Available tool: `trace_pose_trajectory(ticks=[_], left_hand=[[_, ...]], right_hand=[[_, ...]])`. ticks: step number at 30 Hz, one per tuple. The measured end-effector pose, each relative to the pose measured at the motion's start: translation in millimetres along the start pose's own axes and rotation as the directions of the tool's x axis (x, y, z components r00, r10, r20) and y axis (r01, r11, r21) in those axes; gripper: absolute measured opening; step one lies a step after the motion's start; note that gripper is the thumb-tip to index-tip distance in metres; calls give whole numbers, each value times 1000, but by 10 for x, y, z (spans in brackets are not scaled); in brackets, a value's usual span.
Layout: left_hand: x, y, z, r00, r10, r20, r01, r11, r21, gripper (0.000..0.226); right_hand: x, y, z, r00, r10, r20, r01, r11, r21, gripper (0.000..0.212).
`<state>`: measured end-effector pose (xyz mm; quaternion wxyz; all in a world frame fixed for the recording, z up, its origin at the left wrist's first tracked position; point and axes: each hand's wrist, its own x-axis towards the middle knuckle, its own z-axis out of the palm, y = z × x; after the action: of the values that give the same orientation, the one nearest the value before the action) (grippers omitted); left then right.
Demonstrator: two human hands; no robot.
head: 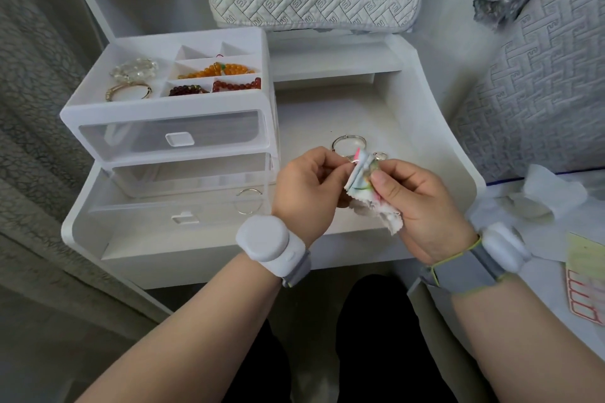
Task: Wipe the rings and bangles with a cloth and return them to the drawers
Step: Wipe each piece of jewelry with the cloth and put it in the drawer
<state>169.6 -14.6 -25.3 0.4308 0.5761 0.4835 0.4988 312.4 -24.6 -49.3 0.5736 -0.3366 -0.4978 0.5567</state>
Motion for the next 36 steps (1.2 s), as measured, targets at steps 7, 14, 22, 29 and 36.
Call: trace_pose_trajectory(ticks=[7, 14, 22, 29, 36], left_hand=[[-1, 54, 29, 998, -35, 57, 38, 998, -53, 13], [-65, 48, 24, 995, 95, 38, -101, 968, 228, 18], [-8, 93, -2, 984, -162, 74, 166, 984, -59, 14], [-59, 65, -36, 981, 156, 111, -188, 900, 392, 14], [-48, 49, -45, 997, 33, 64, -50, 953, 299, 10]], right_hand=[[27, -49, -5, 998, 55, 23, -56, 997, 49, 39], [69, -75, 21, 994, 100, -44, -99, 995, 33, 48], [-7, -18, -4, 987, 63, 145, -82, 988, 133, 38], [50, -65, 100, 985, 157, -77, -154, 987, 42, 33], [33, 31, 65, 986, 162, 33, -165, 973, 159, 46]])
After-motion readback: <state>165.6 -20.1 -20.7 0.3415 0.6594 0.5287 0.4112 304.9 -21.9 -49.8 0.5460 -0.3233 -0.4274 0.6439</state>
